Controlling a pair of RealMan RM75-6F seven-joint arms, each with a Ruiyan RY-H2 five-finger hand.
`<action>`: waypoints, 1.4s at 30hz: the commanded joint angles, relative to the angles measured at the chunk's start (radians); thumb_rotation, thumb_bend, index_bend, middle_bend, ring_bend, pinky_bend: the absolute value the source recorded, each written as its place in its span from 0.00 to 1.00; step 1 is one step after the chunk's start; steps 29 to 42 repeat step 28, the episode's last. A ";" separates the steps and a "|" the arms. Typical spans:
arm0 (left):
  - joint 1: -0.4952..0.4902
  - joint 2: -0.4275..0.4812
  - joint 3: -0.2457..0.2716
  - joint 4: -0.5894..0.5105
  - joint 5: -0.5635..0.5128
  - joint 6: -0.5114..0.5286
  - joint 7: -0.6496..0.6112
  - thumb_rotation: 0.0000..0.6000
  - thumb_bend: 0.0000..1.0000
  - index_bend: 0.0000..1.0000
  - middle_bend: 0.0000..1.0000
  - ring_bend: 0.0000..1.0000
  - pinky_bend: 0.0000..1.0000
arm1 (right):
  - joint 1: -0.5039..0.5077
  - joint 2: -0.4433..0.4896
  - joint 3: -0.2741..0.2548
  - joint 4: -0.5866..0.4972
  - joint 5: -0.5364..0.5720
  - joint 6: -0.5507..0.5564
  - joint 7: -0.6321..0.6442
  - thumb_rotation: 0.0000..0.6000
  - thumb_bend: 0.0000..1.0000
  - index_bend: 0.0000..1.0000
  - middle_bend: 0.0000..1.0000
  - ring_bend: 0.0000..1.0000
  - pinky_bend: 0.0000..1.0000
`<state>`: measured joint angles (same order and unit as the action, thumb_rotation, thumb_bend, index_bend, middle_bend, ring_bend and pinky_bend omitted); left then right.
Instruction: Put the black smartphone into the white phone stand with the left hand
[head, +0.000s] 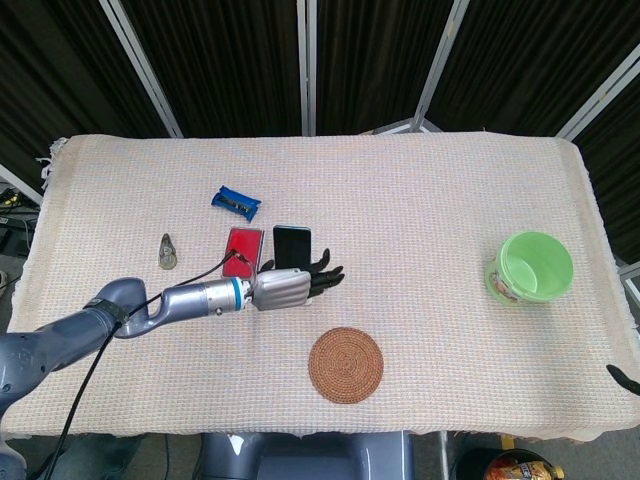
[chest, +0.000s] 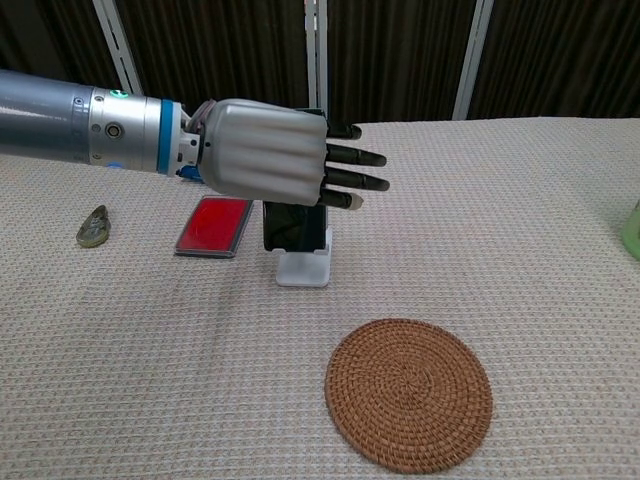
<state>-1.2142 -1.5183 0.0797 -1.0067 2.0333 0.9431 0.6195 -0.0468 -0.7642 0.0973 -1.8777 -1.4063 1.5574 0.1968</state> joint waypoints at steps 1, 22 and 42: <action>0.020 0.035 -0.023 -0.043 -0.027 0.032 0.013 1.00 0.00 0.12 0.00 0.00 0.14 | -0.004 0.003 -0.002 0.000 -0.010 0.007 0.009 1.00 0.00 0.00 0.00 0.00 0.00; 0.748 0.375 -0.091 -0.742 -0.645 0.583 -0.088 1.00 0.00 0.00 0.00 0.00 0.00 | -0.019 0.018 -0.033 0.012 -0.138 0.054 0.084 1.00 0.00 0.00 0.00 0.00 0.00; 0.909 0.415 -0.021 -0.854 -0.656 0.700 -0.116 1.00 0.00 0.00 0.00 0.00 0.00 | -0.014 0.013 -0.040 0.008 -0.162 0.053 0.068 1.00 0.00 0.00 0.00 0.00 0.00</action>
